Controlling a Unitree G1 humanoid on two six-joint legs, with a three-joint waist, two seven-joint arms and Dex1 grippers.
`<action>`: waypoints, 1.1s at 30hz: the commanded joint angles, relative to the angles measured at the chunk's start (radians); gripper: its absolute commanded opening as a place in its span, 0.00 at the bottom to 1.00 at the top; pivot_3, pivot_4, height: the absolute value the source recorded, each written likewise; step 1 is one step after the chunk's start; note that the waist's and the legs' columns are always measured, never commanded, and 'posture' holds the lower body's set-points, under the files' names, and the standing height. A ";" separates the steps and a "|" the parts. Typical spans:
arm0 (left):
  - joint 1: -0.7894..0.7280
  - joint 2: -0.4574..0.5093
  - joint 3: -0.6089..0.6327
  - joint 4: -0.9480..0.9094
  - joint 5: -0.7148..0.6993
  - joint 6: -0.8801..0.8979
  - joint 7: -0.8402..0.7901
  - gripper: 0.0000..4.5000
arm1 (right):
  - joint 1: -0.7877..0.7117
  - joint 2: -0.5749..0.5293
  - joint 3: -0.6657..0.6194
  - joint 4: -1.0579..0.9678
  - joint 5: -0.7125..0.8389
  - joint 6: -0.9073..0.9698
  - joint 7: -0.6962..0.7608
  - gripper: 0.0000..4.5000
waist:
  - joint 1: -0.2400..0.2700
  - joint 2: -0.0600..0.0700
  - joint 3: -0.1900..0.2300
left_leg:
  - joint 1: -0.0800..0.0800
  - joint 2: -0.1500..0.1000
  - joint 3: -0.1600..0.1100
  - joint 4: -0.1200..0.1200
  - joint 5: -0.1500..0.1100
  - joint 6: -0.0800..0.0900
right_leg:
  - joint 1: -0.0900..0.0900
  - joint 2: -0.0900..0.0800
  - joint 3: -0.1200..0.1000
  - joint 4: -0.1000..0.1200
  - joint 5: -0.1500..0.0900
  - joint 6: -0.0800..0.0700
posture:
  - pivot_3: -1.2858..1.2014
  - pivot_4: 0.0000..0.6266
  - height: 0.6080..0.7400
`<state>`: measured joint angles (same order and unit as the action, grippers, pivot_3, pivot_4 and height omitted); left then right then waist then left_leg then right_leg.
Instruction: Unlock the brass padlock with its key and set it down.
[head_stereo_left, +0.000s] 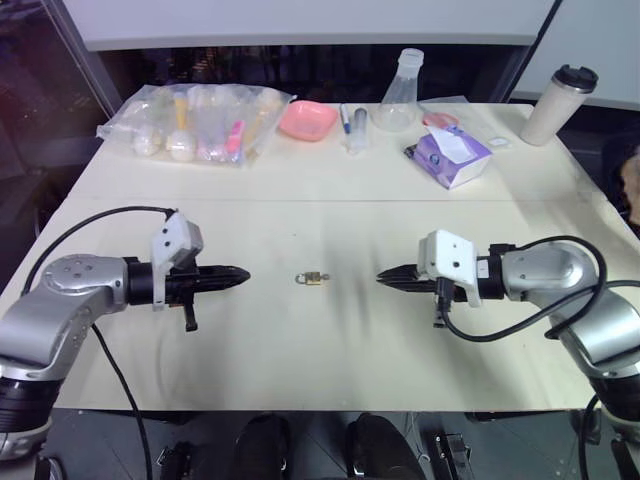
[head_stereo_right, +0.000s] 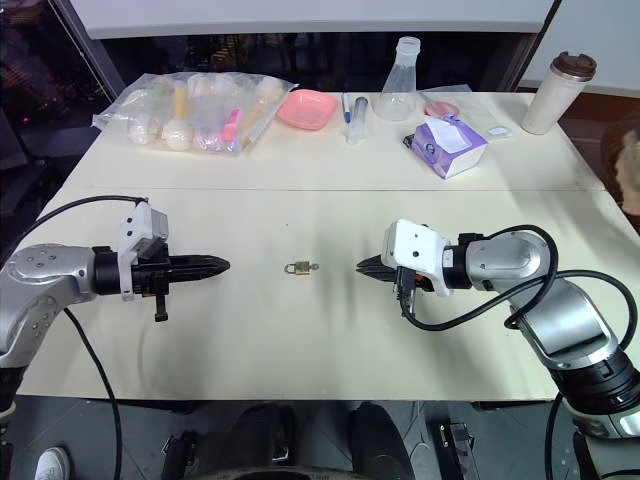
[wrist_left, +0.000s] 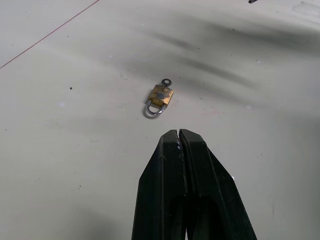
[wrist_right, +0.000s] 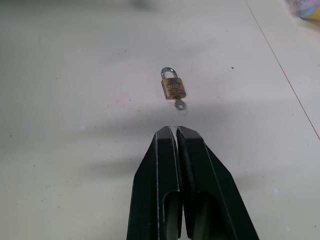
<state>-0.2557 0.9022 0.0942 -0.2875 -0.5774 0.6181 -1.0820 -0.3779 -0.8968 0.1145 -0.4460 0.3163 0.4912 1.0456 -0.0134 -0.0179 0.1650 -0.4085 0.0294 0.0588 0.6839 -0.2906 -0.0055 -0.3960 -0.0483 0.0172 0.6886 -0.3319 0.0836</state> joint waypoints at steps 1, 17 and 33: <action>0.001 0.015 0.026 -0.006 0.005 -0.023 -0.011 0.00 | -0.021 -0.001 -0.012 -0.014 -0.006 -0.018 0.002 0.02 | 0.000 0.000 0.000 | 0.000 0.000 0.000 0.000 0.000 0.000 | 0.000 0.000 0.000 0.000 0.000 0.000 | 0.52 0.24 0.81; -0.024 0.014 0.038 0.019 0.002 -0.008 -0.009 0.00 | -0.033 0.009 -0.013 0.001 -0.019 -0.022 0.000 0.02 | 0.000 0.000 0.000 | 0.000 0.000 0.000 0.000 0.000 0.000 | 0.000 0.000 0.000 0.000 0.000 0.000 | 0.52 0.24 0.81; -0.075 -0.027 -0.013 0.040 0.015 -0.001 0.001 0.12 | -0.039 0.014 -0.014 0.000 -0.028 -0.025 -0.011 0.00 | 0.001 0.000 0.000 | 0.000 0.000 0.000 0.000 0.000 0.000 | 0.000 0.000 0.000 0.000 0.000 0.000 | 0.52 0.24 0.81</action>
<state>-0.3096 0.8771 0.0853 -0.2464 -0.5599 0.6236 -1.0817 -0.4010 -0.8848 0.1145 -0.4294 0.2931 0.4828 1.0415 -0.0122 -0.0178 0.1650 -0.4086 0.0293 0.0586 0.6838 -0.2906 -0.0055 -0.3960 -0.0484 0.0167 0.6886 -0.3319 0.0836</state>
